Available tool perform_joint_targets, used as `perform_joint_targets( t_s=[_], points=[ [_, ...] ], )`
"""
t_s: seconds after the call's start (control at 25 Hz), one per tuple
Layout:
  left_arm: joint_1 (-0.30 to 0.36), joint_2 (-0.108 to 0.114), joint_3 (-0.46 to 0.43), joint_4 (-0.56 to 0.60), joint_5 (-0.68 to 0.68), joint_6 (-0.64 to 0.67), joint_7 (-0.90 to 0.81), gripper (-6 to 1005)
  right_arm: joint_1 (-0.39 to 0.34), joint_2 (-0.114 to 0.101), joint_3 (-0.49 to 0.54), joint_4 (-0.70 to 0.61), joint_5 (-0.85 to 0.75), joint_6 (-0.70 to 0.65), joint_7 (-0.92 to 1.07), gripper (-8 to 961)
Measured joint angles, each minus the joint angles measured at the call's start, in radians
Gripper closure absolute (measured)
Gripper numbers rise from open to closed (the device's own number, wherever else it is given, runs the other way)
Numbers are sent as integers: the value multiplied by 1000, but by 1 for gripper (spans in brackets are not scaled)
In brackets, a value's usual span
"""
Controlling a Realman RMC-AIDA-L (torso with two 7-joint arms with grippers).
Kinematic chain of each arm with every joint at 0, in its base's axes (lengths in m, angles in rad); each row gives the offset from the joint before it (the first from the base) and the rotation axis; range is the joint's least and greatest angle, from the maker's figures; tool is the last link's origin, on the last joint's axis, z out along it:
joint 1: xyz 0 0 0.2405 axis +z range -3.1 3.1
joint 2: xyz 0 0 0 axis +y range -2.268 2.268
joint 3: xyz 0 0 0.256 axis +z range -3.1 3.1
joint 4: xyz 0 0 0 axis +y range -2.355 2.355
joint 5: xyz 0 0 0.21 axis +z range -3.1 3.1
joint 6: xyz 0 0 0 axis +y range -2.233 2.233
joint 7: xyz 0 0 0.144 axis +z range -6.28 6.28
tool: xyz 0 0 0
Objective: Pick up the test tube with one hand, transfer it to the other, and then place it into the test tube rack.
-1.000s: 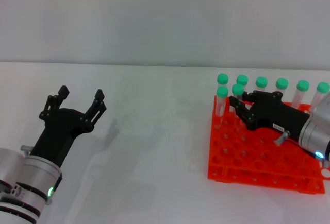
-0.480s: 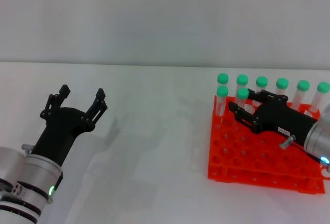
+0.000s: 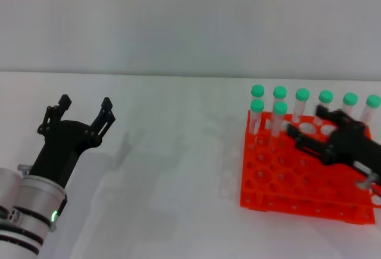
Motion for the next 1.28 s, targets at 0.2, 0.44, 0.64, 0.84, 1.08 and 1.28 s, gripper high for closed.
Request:
perform_joint_targets(
  t_s=[0.2,0.44,0.64,0.84,1.08,1.28],
  points=[
    [-10,0,-24,0,1,1,0,105,-84,-3,152,11,1,-94,-53,85],
    [-14,0,-41,1,1,2,0,105,-92,3,467,159,81,-106,-273,85],
    [-11,0,-52,1,-6,4,0,105,-71,2,575,242,167,-122,-401,85],
    [-8,-1,-53,3,-11,1,-1,105,-69,4,581,253,180,-124,-416,85],
    [-7,-2,-53,8,-12,-1,-3,105,-68,6,574,256,177,-125,-417,85],
    [-5,-2,-50,8,-12,0,-3,105,-68,8,575,266,180,-126,-418,85]
  ],
)
